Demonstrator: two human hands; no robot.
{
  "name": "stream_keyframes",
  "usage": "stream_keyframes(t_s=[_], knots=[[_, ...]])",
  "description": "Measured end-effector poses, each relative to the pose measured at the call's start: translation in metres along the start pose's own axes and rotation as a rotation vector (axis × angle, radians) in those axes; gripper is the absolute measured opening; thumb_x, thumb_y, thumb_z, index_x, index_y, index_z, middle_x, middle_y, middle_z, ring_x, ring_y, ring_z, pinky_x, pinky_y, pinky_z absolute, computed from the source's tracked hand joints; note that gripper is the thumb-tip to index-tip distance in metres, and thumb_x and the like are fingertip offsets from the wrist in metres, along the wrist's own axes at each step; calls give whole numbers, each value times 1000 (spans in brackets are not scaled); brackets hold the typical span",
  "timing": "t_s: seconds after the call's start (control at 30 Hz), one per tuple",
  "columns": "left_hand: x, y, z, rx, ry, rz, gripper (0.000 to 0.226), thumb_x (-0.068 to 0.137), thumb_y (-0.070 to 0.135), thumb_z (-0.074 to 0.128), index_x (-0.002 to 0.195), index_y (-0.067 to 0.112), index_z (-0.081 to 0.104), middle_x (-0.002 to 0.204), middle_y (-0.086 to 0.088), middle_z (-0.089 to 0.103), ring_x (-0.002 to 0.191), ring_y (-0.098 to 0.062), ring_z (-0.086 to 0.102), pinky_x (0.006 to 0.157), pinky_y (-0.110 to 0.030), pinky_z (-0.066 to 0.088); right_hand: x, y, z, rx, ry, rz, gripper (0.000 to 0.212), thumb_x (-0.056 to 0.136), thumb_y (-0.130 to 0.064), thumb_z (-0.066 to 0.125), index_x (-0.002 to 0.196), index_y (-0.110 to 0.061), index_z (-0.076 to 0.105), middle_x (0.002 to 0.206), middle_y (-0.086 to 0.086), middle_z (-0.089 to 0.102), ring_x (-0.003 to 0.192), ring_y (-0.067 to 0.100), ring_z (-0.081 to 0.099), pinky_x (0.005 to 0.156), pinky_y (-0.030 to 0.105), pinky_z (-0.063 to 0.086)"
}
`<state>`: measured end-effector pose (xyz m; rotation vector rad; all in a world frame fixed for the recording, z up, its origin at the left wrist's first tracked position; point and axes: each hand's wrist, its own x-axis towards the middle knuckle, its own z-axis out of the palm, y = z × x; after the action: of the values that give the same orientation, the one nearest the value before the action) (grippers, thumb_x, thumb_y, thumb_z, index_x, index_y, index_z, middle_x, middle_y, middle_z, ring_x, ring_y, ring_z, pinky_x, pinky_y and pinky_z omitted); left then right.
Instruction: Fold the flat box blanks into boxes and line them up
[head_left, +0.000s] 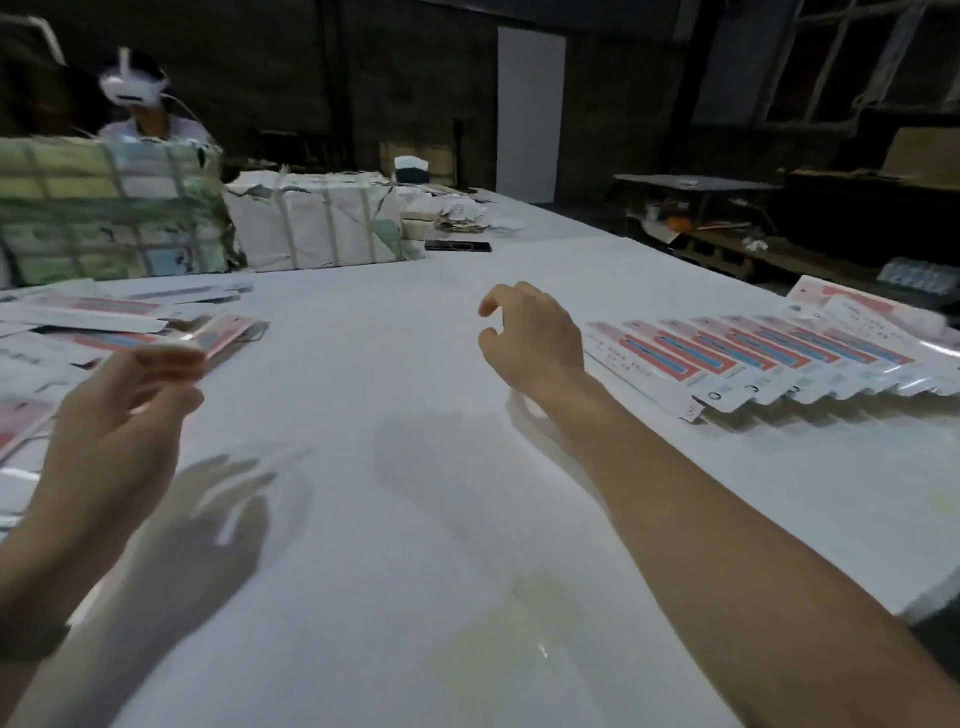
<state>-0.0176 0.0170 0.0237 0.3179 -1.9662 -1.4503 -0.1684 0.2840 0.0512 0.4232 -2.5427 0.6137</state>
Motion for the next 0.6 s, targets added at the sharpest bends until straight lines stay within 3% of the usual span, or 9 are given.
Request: stream_keyframes(t_s=[0.07, 0.1, 0.2, 0.37, 0.43, 0.5, 0.57, 0.6], knots=[[6, -2, -15, 114, 101, 25, 26, 86, 7, 55, 98, 27, 65, 98, 3, 66, 92, -14, 57, 73, -29, 45, -13, -30, 5, 88, -7, -118, 23, 87, -23, 57, 108, -27, 64, 87, -13, 47, 87, 15, 46, 70, 29, 33], [7, -4, -24, 164, 127, 23, 27, 80, 14, 53, 102, 25, 65, 98, 2, 66, 92, -15, 58, 73, -29, 45, -20, -43, 7, 123, -15, -177, 22, 86, -24, 57, 107, -28, 64, 84, -14, 46, 85, 14, 46, 70, 29, 33], [6, -4, -35, 366, 144, 50, 32, 75, 22, 48, 102, 24, 65, 105, 0, 67, 98, -18, 60, 84, -31, 44, -41, -73, 15, 192, -76, -310, 19, 87, -26, 59, 105, -27, 64, 79, -12, 48, 81, 14, 49, 69, 29, 34], [7, -14, -43, 656, 105, 54, 31, 91, 6, 54, 117, 15, 67, 122, -9, 64, 116, -28, 55, 93, -35, 41, -66, -95, 29, 215, -182, -443, 17, 90, -28, 62, 106, -28, 66, 81, -11, 53, 78, 12, 48, 70, 32, 42], [8, -19, -52, 886, 55, -11, 39, 90, 13, 55, 127, 20, 59, 132, -11, 57, 127, -35, 45, 100, -43, 37, -70, -96, 32, 218, -201, -462, 17, 91, -28, 61, 107, -29, 66, 81, -11, 53, 78, 11, 47, 70, 32, 40], [8, -23, -62, 1148, -10, -175, 51, 87, 23, 54, 137, 27, 47, 147, -13, 43, 141, -44, 26, 113, -59, 23, -71, -97, 33, 218, -201, -472, 17, 91, -28, 61, 107, -29, 66, 80, -11, 52, 77, 10, 46, 69, 30, 37], [8, -26, -68, 1238, -37, -332, 56, 87, 29, 50, 142, 28, 38, 157, -17, 28, 147, -54, 7, 115, -71, 6, -71, -97, 34, 215, -202, -478, 18, 91, -27, 61, 107, -29, 66, 79, -12, 51, 76, 10, 45, 68, 30, 36], [9, -26, -70, 1264, -38, -375, 56, 88, 32, 48, 143, 28, 37, 158, -19, 27, 146, -56, 6, 114, -73, 5, -72, -97, 35, 213, -204, -480, 17, 91, -27, 61, 107, -29, 66, 79, -12, 51, 75, 9, 45, 67, 29, 36]])
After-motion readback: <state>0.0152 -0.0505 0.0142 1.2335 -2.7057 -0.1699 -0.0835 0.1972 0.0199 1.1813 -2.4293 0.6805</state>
